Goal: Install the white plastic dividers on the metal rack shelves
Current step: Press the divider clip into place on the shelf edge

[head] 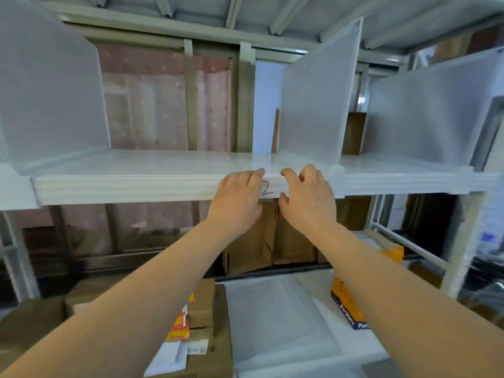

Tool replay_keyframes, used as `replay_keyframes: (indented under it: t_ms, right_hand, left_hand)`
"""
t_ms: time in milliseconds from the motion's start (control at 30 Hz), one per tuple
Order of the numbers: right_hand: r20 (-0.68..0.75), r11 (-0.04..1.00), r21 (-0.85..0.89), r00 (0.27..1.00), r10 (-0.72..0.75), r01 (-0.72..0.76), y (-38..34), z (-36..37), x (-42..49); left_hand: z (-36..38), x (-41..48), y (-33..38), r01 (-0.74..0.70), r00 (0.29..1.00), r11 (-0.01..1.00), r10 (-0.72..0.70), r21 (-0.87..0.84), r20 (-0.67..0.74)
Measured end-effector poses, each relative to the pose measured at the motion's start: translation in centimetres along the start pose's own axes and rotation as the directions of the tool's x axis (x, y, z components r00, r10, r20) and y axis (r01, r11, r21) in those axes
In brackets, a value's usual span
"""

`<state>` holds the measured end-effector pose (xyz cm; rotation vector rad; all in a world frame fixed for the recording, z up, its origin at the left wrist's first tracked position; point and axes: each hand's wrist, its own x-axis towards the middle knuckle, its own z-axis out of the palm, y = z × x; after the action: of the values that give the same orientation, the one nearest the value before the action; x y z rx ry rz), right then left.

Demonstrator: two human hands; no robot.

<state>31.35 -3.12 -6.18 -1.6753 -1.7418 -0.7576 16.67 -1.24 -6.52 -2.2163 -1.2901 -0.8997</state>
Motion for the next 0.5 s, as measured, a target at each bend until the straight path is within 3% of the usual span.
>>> replay_keyframes:
  t_ms: [100,233,300,400,500]
  right_hand:
    - [-0.032,0.998,-0.049,0.998,0.045,-0.047,4.4,0.8,0.4]
    - [0.047,0.994,-0.099,0.998,0.044,-0.039,9.6,1.8,1.0]
    - [0.116,0.991,-0.129,0.993,0.002,0.013,11.7,2.4,1.3]
    - [0.178,0.982,-0.131,0.978,-0.112,0.137,13.5,3.5,2.2]
    - [0.158,0.973,-0.086,0.967,-0.2,0.216,14.0,4.1,3.5]
  left_hand:
    - [1.4,1.6,2.7,0.038,0.998,0.996,-0.041,0.083,0.042]
    - [3.0,3.0,2.2,0.197,0.971,0.965,-0.217,0.174,0.099]
    - [3.8,2.7,1.1,0.177,0.978,0.947,-0.2,0.267,0.062]
    - [4.5,2.6,0.1,0.178,0.983,0.96,-0.165,0.217,-0.075]
    - [4.3,3.0,0.3,0.228,0.973,0.961,-0.218,0.158,-0.077]
